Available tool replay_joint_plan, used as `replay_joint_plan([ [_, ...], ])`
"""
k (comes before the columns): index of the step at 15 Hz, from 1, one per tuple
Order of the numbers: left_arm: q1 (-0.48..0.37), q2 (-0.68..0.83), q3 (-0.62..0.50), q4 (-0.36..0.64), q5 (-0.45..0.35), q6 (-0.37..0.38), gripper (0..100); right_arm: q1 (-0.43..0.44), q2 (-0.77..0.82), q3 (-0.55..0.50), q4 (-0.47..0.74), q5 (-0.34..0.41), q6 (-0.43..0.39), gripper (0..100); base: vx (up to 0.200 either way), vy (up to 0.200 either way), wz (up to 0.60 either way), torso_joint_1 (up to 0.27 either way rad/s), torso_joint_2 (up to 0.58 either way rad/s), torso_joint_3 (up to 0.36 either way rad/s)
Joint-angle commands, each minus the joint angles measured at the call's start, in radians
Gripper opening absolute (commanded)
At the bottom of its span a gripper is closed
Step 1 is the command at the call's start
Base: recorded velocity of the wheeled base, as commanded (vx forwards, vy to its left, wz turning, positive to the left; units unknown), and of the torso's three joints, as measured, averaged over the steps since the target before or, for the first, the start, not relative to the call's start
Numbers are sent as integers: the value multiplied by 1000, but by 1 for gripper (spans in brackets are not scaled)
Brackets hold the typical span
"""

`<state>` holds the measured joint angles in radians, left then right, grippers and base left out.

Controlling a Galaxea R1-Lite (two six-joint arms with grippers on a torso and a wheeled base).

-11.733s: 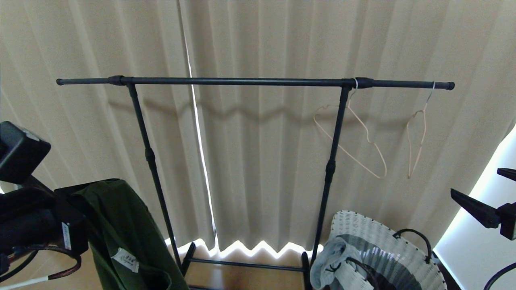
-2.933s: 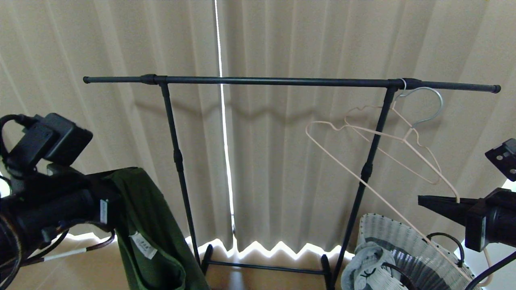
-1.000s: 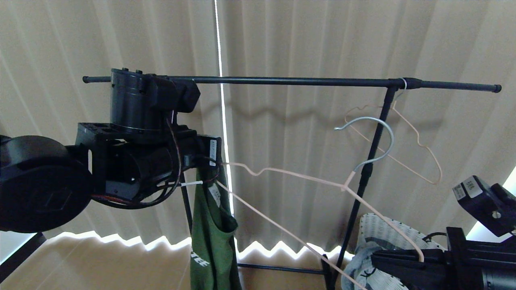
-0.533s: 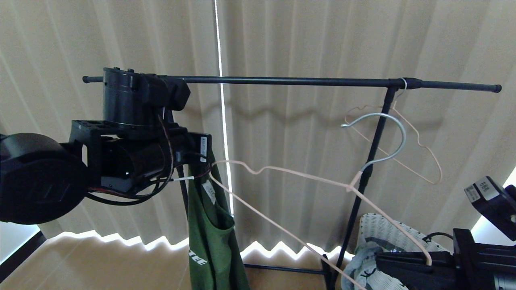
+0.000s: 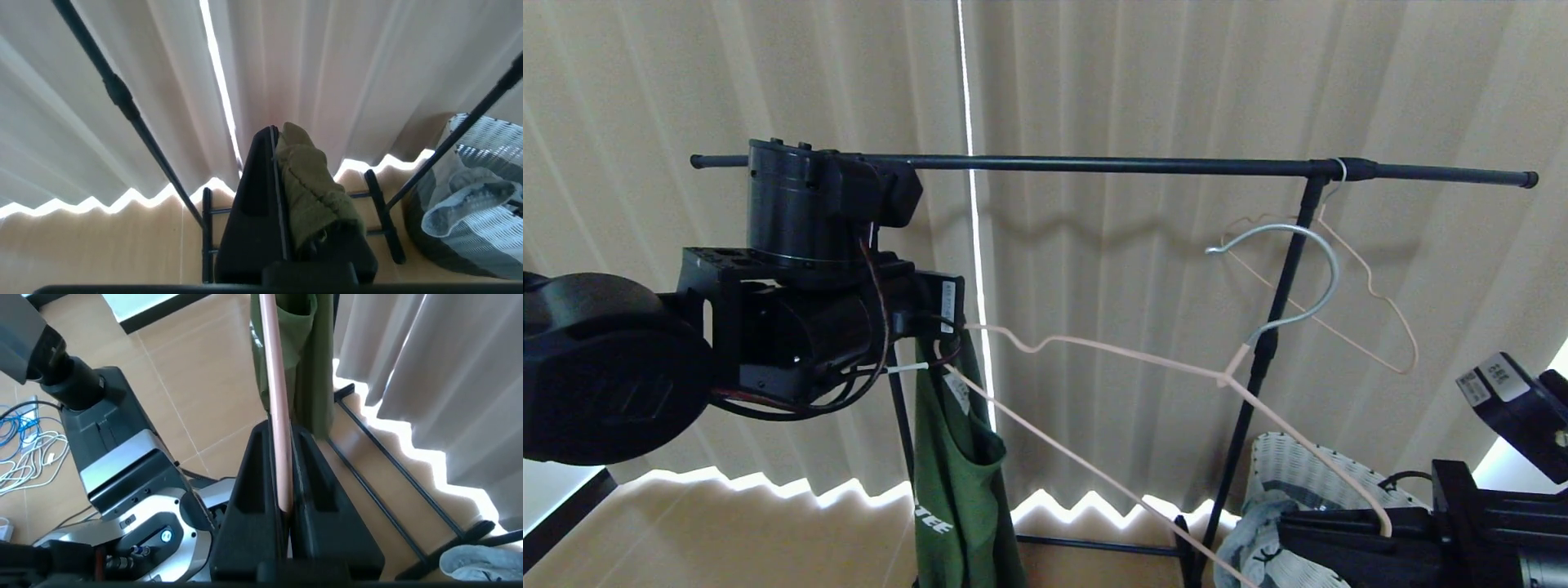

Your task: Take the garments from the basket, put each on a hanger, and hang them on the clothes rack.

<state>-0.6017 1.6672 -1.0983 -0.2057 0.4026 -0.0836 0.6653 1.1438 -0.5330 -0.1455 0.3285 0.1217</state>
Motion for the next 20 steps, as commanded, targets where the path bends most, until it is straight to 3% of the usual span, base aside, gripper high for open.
replay_joint_plan([
  [1,-6,-4,0,0,2,-1,0,0,62,-24,0,-5,1,0,0,0,0,0,0,0],
  [3,-6,-6,3,0,4,-1,0,-3,91,-44,1,-17,3,0,0,0,0,0,0,0],
  [6,-9,-17,5,5,52,-1,0,2,175,-90,-2,-143,50,0,0,0,0,0,0,0],
  [12,-26,-37,6,9,56,-5,0,2,333,-157,-124,-175,107,0,0,0,0,0,0,0],
  [18,-7,-66,6,11,56,7,0,2,409,-206,-101,-206,136,0,0,0,0,0,0,0],
  [20,26,-67,9,12,56,54,0,-1,410,-231,-43,-241,136,0,0,0,0,0,0,0],
])
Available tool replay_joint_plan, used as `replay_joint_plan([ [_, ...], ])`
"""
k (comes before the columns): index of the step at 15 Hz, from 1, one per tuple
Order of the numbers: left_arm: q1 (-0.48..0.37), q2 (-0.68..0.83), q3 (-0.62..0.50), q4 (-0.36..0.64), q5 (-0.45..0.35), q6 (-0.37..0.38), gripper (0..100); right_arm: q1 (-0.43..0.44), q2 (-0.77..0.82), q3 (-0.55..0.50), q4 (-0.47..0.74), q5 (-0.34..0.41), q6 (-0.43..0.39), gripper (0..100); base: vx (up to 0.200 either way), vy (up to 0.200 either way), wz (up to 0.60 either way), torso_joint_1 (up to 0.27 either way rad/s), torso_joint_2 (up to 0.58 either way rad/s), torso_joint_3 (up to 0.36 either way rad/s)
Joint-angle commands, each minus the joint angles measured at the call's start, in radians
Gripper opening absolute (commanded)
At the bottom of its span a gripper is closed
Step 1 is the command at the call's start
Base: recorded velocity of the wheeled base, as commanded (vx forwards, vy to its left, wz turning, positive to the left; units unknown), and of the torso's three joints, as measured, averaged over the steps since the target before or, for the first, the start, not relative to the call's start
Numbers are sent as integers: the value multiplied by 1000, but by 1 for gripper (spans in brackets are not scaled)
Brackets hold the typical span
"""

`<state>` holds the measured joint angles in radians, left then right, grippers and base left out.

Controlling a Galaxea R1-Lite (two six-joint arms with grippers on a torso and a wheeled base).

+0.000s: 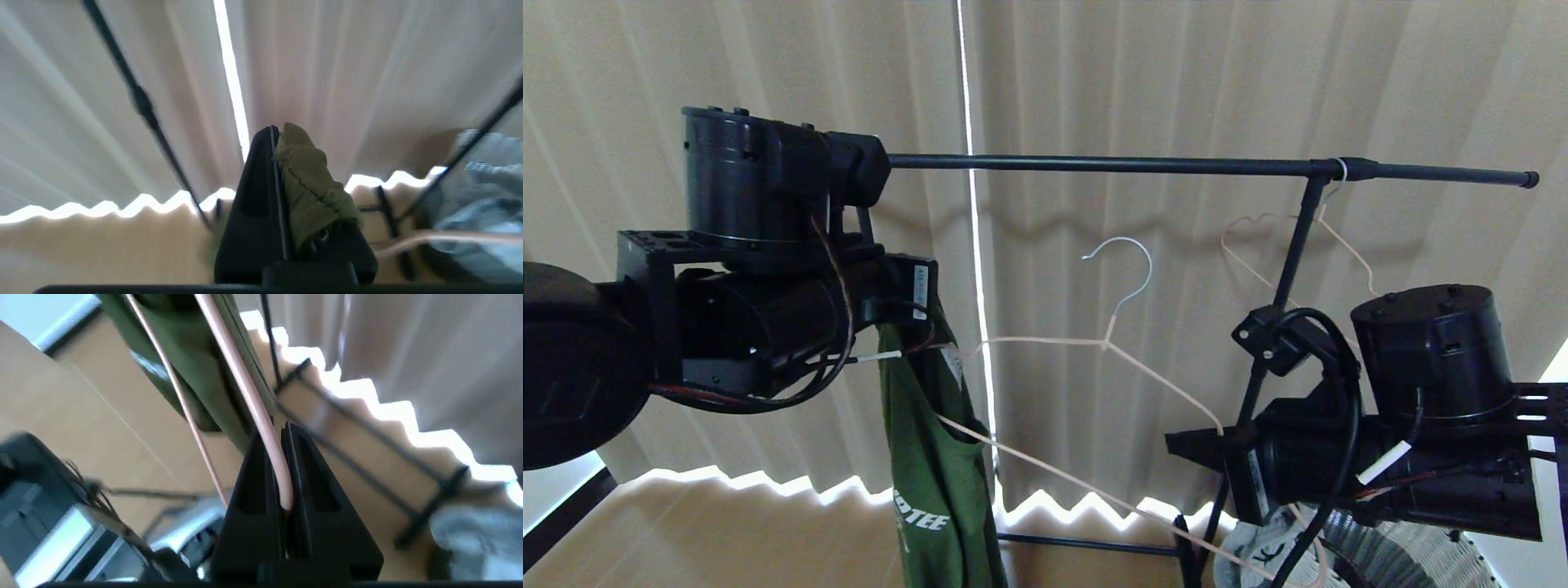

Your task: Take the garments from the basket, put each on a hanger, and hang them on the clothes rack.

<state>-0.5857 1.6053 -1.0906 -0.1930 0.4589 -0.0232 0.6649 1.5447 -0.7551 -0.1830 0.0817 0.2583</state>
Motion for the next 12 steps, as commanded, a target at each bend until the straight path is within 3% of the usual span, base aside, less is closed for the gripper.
replay_joint_plan([
  [1,26,-5,2,3,0,26,0,-7,15,-49,36,-42,1,0,0,0,0,0,0,0],
  [5,24,-36,-2,125,0,35,0,-22,60,-99,27,-97,4,0,0,0,0,0,0,0],
  [9,3,-33,-6,127,0,22,0,-16,74,-118,22,-97,21,0,0,0,0,0,0,0],
  [12,-34,-1,-37,115,-8,-15,0,35,72,-124,16,-96,24,0,0,0,0,0,0,0],
])
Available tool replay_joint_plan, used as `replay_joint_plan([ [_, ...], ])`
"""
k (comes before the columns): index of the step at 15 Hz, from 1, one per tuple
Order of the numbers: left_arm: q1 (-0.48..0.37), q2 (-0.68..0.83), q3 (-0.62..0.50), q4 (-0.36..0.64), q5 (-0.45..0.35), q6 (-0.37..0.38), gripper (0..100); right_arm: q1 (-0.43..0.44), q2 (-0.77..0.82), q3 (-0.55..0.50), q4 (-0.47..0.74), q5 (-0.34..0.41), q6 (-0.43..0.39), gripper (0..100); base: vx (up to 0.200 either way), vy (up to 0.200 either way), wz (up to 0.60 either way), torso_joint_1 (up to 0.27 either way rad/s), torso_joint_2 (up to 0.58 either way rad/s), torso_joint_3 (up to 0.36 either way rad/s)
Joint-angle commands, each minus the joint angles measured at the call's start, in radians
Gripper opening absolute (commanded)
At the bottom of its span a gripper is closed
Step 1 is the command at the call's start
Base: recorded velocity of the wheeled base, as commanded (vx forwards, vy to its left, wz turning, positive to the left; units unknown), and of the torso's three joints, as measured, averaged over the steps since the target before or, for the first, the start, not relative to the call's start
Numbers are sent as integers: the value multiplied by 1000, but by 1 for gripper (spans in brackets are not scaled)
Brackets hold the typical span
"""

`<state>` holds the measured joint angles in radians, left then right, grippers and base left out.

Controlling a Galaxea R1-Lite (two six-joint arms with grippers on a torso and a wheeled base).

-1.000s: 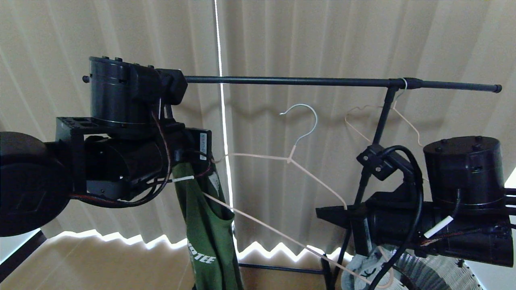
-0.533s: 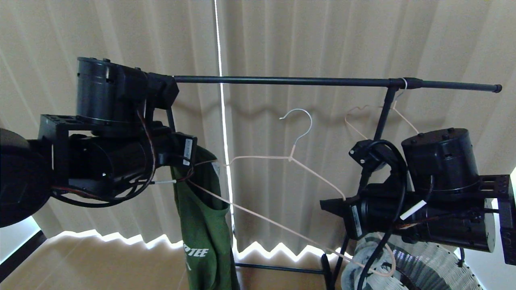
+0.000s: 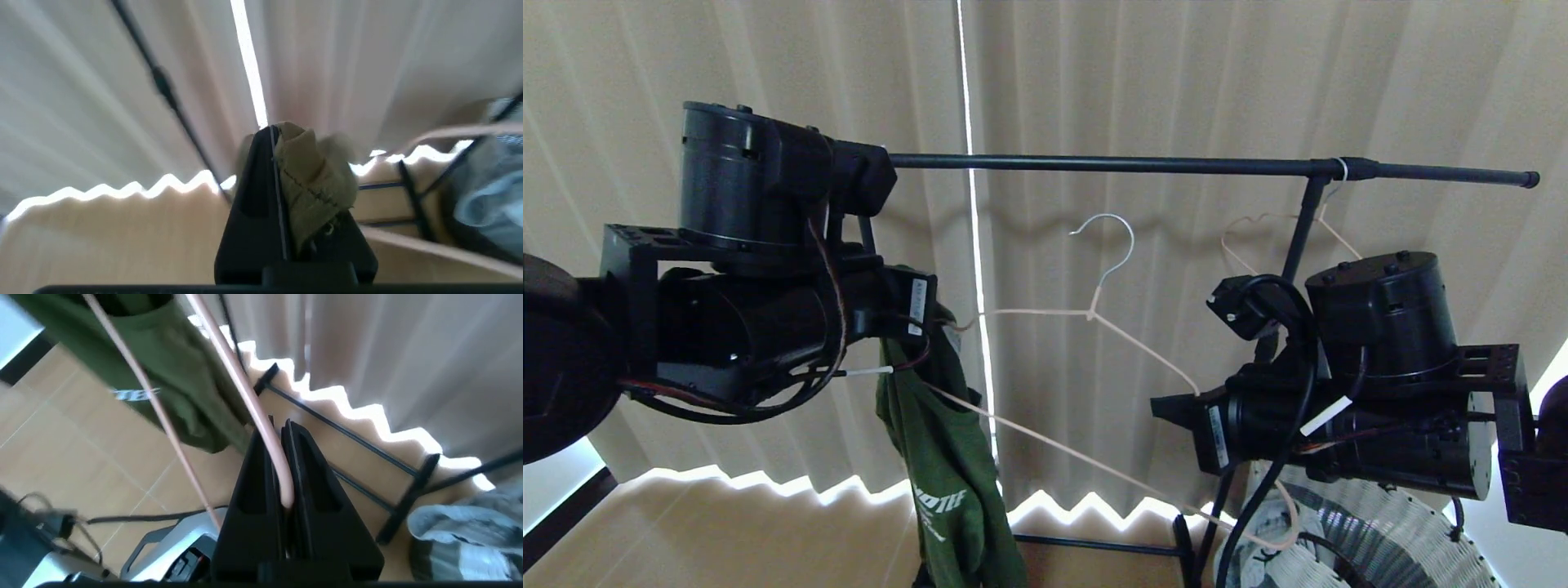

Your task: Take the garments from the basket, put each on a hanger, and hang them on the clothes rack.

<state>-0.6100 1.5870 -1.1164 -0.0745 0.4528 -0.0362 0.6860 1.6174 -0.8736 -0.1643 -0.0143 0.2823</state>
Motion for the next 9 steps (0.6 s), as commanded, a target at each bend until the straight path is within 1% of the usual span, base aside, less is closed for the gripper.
replay_joint_plan([
  [1,-25,24,-17,-11,-5,-14,0,18,1,-7,-17,2,0,0,0,0,0,0,0,0],
  [2,-43,31,-34,-16,-25,-25,0,26,1,-5,-40,5,-3,0,0,0,0,0,0,0],
  [4,-51,39,-40,-25,-63,-27,0,43,4,-13,-49,5,-3,0,0,0,0,0,0,0],
  [6,-94,51,-65,-38,-69,-45,0,46,29,-30,-58,2,-2,0,0,0,0,0,0,0],
  [7,-111,54,-83,-38,-71,-62,0,46,47,-34,-83,0,-3,0,0,0,0,0,0,0],
  [9,-143,57,-99,-44,-78,-73,0,46,65,-34,-115,-3,-6,0,0,0,0,0,0,0],
])
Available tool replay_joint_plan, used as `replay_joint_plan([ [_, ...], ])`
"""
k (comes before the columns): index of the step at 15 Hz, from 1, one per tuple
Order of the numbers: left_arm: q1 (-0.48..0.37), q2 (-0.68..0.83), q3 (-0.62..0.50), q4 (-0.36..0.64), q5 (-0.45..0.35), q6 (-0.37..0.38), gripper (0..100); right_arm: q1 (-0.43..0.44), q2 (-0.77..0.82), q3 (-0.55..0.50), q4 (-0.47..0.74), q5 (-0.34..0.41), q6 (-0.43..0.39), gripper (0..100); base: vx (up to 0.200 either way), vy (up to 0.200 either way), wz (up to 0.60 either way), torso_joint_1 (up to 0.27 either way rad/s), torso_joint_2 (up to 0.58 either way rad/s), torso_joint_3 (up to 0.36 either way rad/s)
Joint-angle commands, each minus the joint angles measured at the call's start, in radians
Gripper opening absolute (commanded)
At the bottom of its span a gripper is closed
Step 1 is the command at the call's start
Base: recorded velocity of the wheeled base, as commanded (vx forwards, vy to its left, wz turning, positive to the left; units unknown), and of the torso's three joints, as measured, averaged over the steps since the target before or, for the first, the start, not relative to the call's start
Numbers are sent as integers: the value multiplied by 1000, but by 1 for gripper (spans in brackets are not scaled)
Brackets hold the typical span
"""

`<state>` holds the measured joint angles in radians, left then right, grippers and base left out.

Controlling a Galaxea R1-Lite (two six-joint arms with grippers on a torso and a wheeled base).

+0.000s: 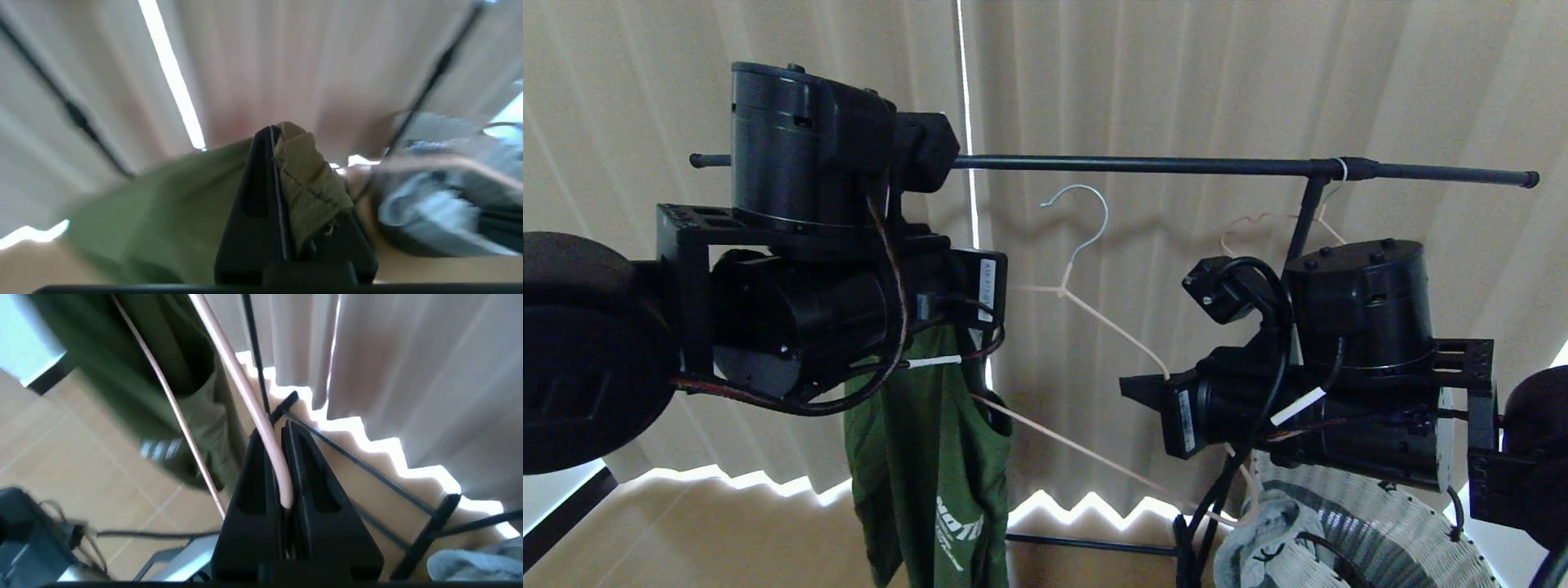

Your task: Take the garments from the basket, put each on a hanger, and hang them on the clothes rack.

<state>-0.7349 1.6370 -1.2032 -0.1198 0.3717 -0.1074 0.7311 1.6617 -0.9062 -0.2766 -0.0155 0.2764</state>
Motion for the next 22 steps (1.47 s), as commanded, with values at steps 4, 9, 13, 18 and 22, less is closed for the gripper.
replay_joint_plan([
  [4,-69,3,-13,-37,-105,-6,0,10,35,-2,-42,0,-2,0,0,0,0,0,0,0],
  [9,-66,-8,40,-32,-112,0,0,8,10,-3,-42,-3,-11,0,0,0,0,0,0,0],
  [13,-66,-52,111,-32,-114,26,100,5,-20,3,-41,-3,-48,0,0,0,0,0,0,0],
  [18,-64,-154,223,-43,-166,84,100,-29,-96,41,-42,-4,-83,0,0,0,0,0,0,0],
  [22,-11,-264,373,-170,-203,258,100,-101,-148,116,-76,3,-128,0,0,0,0,0,0,0],
])
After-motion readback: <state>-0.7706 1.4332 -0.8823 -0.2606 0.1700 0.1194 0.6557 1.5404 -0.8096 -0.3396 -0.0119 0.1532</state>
